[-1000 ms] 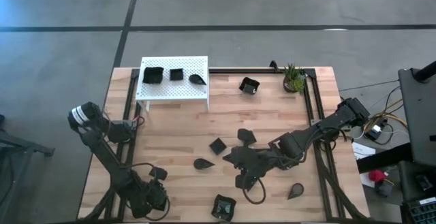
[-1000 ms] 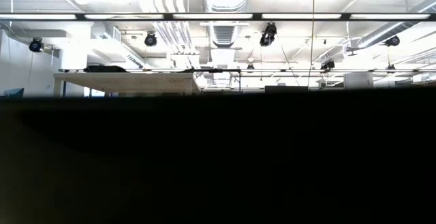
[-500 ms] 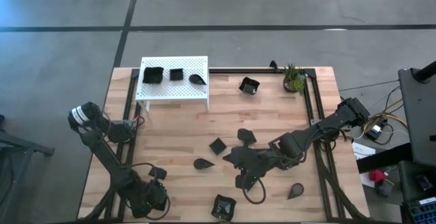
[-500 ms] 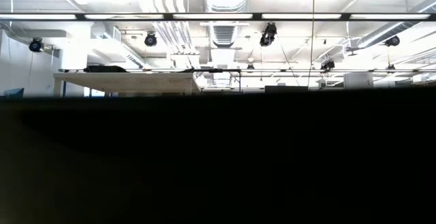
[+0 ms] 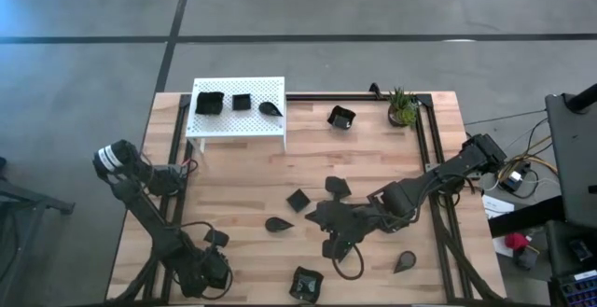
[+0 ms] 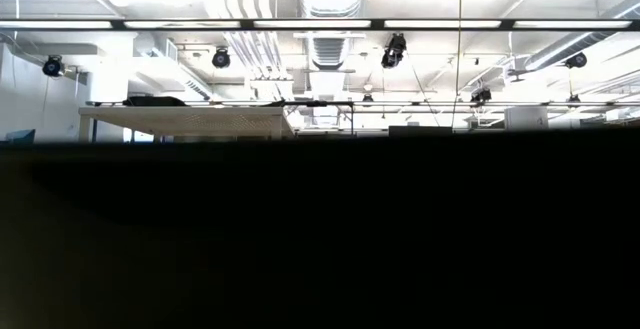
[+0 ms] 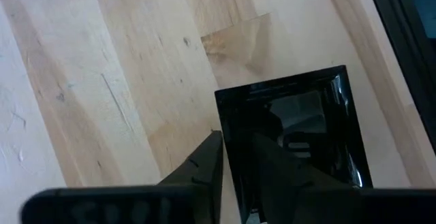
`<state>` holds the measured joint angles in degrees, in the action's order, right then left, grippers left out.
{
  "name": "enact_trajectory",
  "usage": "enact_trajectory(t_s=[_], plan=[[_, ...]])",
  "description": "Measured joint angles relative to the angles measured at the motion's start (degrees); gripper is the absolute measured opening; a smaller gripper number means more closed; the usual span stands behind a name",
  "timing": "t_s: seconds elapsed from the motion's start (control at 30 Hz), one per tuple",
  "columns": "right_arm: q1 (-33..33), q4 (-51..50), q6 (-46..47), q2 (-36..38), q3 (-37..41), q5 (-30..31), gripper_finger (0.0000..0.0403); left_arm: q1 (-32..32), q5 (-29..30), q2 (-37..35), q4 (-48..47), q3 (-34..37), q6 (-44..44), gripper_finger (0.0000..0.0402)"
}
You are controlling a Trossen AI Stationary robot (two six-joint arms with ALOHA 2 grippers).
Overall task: Pick & Place Mini shaped plates
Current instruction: Stack the square plate on top of the other square plate on the shelf
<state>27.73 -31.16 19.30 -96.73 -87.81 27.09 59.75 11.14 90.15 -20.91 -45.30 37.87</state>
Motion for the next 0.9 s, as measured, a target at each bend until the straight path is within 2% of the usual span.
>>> enact_trajectory(t_s=[0.13, 0.5, 0.77, 0.9], plan=[[0.0, 0.0, 0.0, 0.0, 0.0, 0.0, 0.0008, 0.0, 0.0, -0.1, 0.1, 0.0, 0.0, 0.0012], [0.0, 0.0, 0.0, 0.0, 0.0, 0.0, 0.0008, -0.3, 0.9, -0.5, -1.4, -5.4, -0.1, 0.0001], [0.1, 0.1, 0.0, 0.0, 0.0, 0.0, 0.0008, -1.4, 11.5, -3.3, -11.2, -12.2, 2.8, 0.0000], [0.1, 0.1, -0.4, 0.0, 0.0, 0.0, 0.0008, -2.7, 14.5, -6.5, -15.3, -14.2, 4.3, 0.0000]])
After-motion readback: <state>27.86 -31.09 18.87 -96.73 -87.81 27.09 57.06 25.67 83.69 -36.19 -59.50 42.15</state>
